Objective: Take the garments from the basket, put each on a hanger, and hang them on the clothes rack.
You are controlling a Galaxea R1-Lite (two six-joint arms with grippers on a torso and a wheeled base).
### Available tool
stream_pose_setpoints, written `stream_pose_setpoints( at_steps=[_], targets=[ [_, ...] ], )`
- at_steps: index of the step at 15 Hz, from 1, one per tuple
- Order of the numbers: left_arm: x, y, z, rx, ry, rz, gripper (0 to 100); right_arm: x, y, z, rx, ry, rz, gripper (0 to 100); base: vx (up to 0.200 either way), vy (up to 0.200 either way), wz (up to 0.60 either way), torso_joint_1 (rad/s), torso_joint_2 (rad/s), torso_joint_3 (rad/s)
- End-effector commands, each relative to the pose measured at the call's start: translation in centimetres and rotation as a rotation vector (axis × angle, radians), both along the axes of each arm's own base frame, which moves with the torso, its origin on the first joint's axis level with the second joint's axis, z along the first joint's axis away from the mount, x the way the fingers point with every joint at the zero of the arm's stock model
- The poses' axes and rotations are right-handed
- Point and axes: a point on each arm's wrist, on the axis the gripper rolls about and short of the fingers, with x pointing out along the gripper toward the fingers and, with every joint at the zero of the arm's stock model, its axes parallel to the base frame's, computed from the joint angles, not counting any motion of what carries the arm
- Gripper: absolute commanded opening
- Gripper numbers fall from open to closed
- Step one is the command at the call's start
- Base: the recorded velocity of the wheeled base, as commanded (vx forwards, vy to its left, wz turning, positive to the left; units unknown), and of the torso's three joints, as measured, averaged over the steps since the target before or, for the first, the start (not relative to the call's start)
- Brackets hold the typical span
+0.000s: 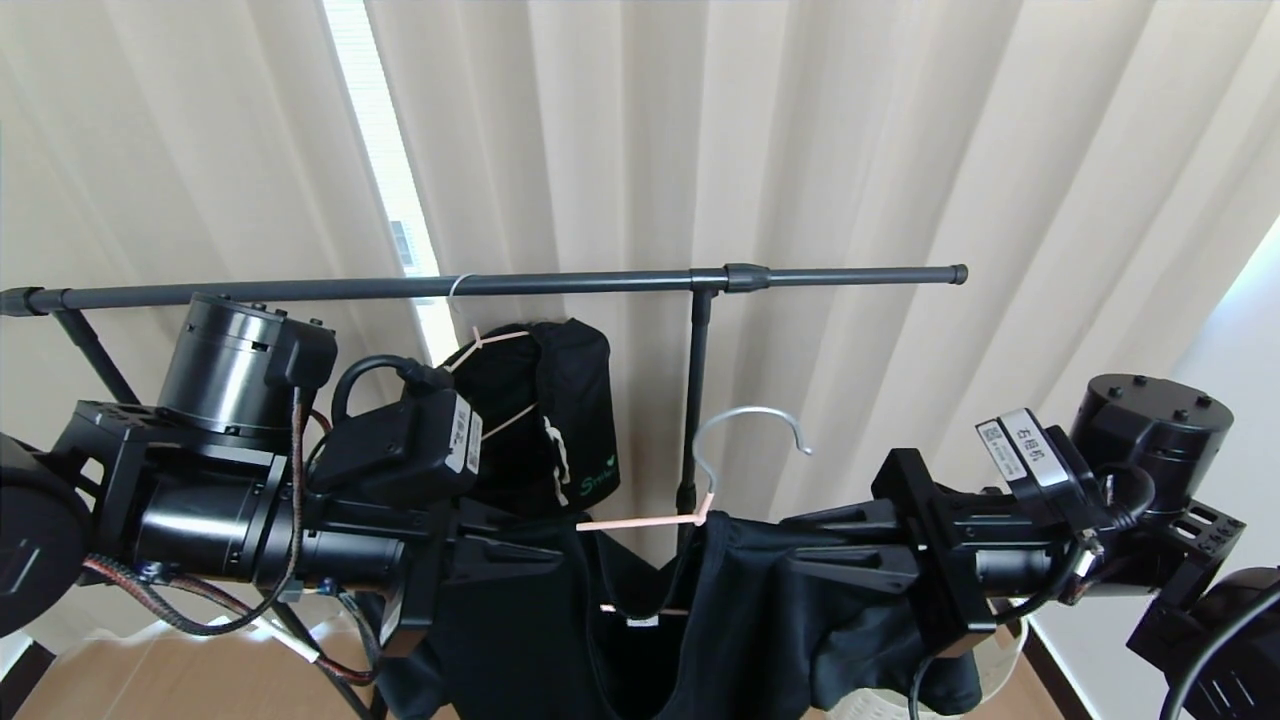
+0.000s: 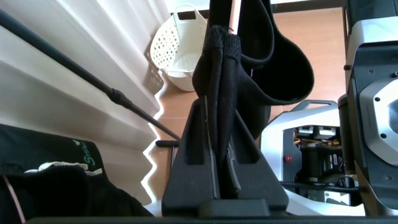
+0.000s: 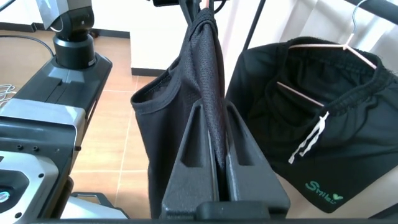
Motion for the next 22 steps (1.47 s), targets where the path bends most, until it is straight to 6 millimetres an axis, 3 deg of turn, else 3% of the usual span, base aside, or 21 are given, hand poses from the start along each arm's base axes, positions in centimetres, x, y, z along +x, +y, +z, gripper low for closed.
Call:
stream_pose_setpoints(
  at_steps=[1,6,10,15,22],
  targets=[
    [-0.2,0.1,0.4,-0.008,-0.016,0.001,0,0.1,-0.1,0.1,0.0,0.0,-0.006,100,0.0,0.0,0.0,0.0,0.0,0.0],
    [-1.7,1.8,1.1,-0.021,-0.047,0.043,0,0.5,-0.8,0.3,0.025,-0.051,-0.024,100,0.0,0.0,0.0,0.0,0.0,0.0],
    [-3.6,4.3,1.4,-0.031,-0.078,0.122,0,0.7,-1.0,0.3,0.024,-0.05,-0.037,100,0.0,0.0,0.0,0.0,0.0,0.0],
    [-5.2,6.5,1.5,-0.042,-0.101,0.208,0,1.9,-0.6,-1.4,0.004,-0.005,-0.046,100,0.0,0.0,0.0,0.0,0.0,0.0],
    [-7.1,7.1,2.4,-0.093,-0.096,0.256,0,4.8,-1.4,-3.7,-0.016,0.048,-0.104,100,0.0,0.0,0.0,0.0,0.0,0.0]
  ],
)
